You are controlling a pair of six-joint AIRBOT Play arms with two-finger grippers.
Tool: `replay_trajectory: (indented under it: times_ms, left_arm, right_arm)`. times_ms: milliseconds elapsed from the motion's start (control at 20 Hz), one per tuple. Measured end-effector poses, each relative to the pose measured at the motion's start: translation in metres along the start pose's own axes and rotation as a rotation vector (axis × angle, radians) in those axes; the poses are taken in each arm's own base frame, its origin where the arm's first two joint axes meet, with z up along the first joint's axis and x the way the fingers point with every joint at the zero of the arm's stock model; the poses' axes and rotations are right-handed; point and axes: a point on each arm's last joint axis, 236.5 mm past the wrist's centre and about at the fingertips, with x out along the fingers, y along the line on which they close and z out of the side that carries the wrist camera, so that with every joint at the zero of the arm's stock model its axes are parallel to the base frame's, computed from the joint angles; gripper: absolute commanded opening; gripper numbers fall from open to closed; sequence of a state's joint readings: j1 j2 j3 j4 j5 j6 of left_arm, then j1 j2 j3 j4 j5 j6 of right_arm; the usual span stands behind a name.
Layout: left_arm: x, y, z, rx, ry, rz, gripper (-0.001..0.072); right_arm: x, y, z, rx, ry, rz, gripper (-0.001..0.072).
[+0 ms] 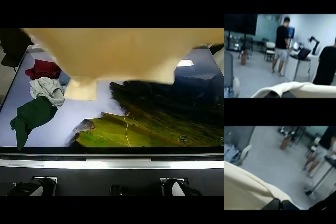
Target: Fold the shirts.
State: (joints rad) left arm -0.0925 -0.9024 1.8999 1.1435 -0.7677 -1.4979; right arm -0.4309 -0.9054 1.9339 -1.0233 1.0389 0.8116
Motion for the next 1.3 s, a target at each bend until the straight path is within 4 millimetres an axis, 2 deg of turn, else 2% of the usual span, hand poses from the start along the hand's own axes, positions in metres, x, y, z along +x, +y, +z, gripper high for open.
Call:
replay_trajectory:
  times_ms: [50, 100, 250, 350, 400, 500, 550, 650, 750, 800, 950, 1000, 1100, 1200, 1250, 1300]
  left_arm:
    - [-0.012, -0.011, 0.016, -0.005, -0.038, -0.021, 0.0023]
    - [-0.022, -0.020, 0.027, -0.009, -0.065, -0.041, 0.0023]
    - [-0.039, -0.033, 0.045, -0.001, -0.107, -0.065, 0.0023]
    - [-0.041, -0.031, 0.043, 0.022, -0.096, -0.050, 0.0023]
    - [-0.038, -0.025, 0.037, 0.036, -0.073, -0.030, 0.0023]
    - [-0.024, -0.006, 0.013, 0.049, 0.014, 0.030, 0.0024]
    - [-0.013, 0.009, -0.010, 0.057, 0.089, 0.070, 0.0025]
    - [0.014, 0.042, -0.074, 0.058, 0.277, 0.144, 0.0025]
    - [0.038, 0.074, -0.150, 0.043, 0.471, 0.203, 0.0025]
    - [0.047, 0.091, -0.197, 0.031, 0.582, 0.231, 0.0025]
    - [0.062, 0.136, -0.326, 0.000, 0.845, 0.299, 0.0024]
    - [0.063, 0.150, -0.370, -0.012, 0.929, 0.317, 0.0025]
    - [0.059, 0.170, -0.441, -0.042, 1.063, 0.343, 0.0025]
    - [0.052, 0.180, -0.496, -0.087, 1.166, 0.354, 0.0025]
    - [0.048, 0.181, -0.517, -0.118, 1.204, 0.353, 0.0026]
    - [0.047, 0.179, -0.535, -0.163, 1.230, 0.346, 0.0026]
  right_arm:
    - [-0.020, -0.003, 0.020, -0.009, -0.039, -0.037, 0.0034]
    - [-0.034, -0.004, 0.031, -0.013, -0.060, -0.060, 0.0034]
    - [-0.059, -0.003, 0.047, -0.013, -0.085, -0.092, 0.0034]
    - [-0.060, -0.003, 0.041, -0.012, -0.053, -0.094, 0.0035]
    - [-0.055, -0.003, 0.030, -0.006, -0.011, -0.086, 0.0035]
    - [-0.032, -0.001, -0.007, 0.026, 0.112, -0.038, 0.0035]
    - [-0.015, 0.003, -0.033, 0.049, 0.189, 0.005, 0.0035]
    - [0.024, 0.021, -0.102, 0.116, 0.394, 0.137, 0.0034]
    - [0.064, 0.050, -0.176, 0.181, 0.599, 0.295, 0.0034]
    - [0.084, 0.068, -0.214, 0.206, 0.696, 0.370, 0.0035]
    - [0.143, 0.129, -0.310, 0.253, 0.892, 0.533, 0.0036]
    - [0.161, 0.150, -0.337, 0.272, 0.929, 0.561, 0.0036]
    - [0.191, 0.193, -0.383, 0.330, 0.996, 0.594, 0.0038]
    - [0.208, 0.225, -0.412, 0.391, 1.042, 0.596, 0.0037]
    - [0.214, 0.239, -0.423, 0.415, 1.060, 0.594, 0.0038]
    - [0.219, 0.251, -0.432, 0.433, 1.072, 0.595, 0.0068]
